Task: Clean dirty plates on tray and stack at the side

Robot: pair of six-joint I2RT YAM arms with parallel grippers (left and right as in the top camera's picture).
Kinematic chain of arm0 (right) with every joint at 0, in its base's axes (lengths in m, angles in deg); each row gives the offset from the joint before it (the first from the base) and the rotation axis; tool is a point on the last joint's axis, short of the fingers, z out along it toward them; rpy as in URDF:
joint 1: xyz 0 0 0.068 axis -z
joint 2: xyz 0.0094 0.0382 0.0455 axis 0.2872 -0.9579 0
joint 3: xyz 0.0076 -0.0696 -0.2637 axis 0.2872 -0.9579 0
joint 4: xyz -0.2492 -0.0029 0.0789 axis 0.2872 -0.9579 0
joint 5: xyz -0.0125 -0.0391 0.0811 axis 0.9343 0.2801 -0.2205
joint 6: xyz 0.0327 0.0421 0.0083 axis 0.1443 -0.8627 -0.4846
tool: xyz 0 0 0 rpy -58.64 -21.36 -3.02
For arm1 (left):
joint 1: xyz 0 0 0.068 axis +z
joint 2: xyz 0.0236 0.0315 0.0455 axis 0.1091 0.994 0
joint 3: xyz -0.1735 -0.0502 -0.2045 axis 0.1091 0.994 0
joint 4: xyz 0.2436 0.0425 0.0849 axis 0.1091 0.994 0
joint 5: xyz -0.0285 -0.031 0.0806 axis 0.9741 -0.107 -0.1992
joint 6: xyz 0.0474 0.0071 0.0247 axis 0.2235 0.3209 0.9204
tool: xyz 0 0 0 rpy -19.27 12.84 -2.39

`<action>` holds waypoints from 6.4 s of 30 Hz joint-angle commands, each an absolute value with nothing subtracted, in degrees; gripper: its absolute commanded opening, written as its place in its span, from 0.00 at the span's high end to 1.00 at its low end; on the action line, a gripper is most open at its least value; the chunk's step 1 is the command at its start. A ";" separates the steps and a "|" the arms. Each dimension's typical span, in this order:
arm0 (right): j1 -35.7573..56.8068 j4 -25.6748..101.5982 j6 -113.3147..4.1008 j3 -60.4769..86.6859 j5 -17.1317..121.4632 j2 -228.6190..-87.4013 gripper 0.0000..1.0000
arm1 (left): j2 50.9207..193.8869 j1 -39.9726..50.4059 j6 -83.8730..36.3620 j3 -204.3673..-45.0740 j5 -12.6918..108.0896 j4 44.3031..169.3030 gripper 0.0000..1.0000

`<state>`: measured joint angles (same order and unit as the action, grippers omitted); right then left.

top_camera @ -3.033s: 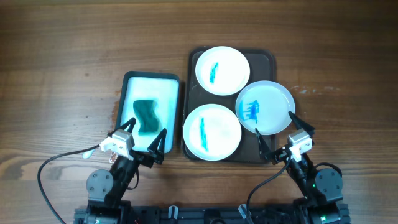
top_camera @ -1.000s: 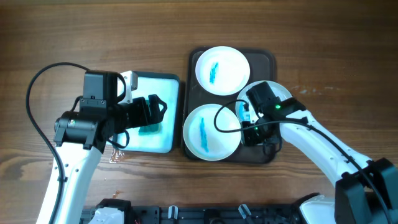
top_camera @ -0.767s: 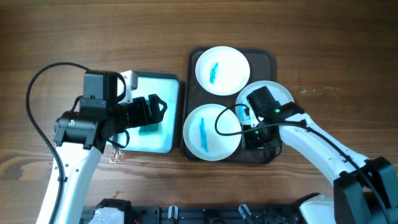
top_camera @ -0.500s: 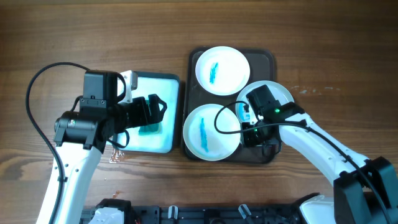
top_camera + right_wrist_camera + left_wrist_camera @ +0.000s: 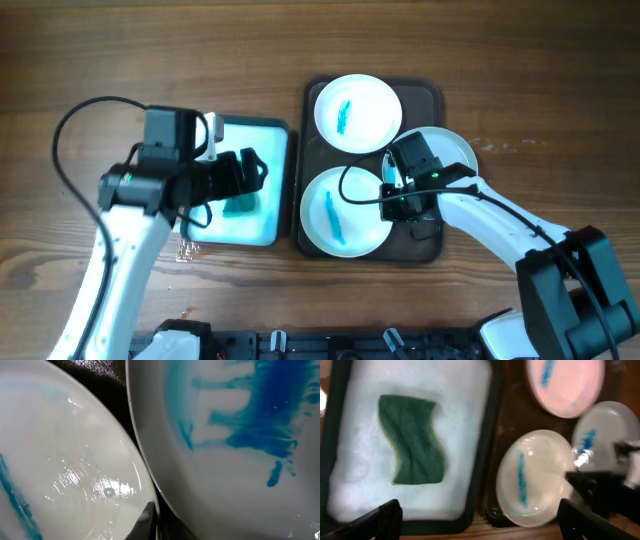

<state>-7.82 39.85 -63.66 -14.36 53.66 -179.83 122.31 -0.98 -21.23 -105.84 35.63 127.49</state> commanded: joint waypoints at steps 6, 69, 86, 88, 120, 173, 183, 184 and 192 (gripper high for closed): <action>-7.74 40.09 -66.37 -14.51 60.70 -180.58 0.96 | 146.06 -1.42 -36.03 -106.56 22.34 125.24 0.38; -5.57 39.90 -67.79 -14.51 58.93 -180.58 0.96 | 148.18 -19.14 -30.45 -121.07 36.60 124.39 0.96; -5.57 39.83 -67.85 -14.51 58.52 -180.58 0.95 | 164.77 -27.01 -34.24 -119.69 13.03 121.87 0.96; -5.57 39.83 -67.87 -14.51 58.52 -180.58 0.96 | 164.80 -28.15 -29.73 -119.67 30.96 117.59 0.96; -5.57 39.90 -67.90 -14.51 57.86 -180.58 0.96 | 168.10 -33.57 -31.59 -121.57 47.94 105.37 0.96; -39.67 59.48 -29.27 17.64 102.62 -187.03 0.96 | 108.40 16.35 -27.15 -116.44 36.11 130.57 0.00; -48.46 68.57 -9.12 17.66 115.26 -186.24 0.96 | 109.56 16.35 -27.15 -116.44 36.11 130.55 0.00; -48.74 68.62 -9.14 17.66 116.04 -186.24 0.96 | 109.58 16.35 -27.15 -116.44 36.11 130.55 0.00; -48.70 68.59 -9.19 17.66 116.41 -186.24 0.96 | 109.58 16.35 -27.15 -116.44 36.11 130.55 0.00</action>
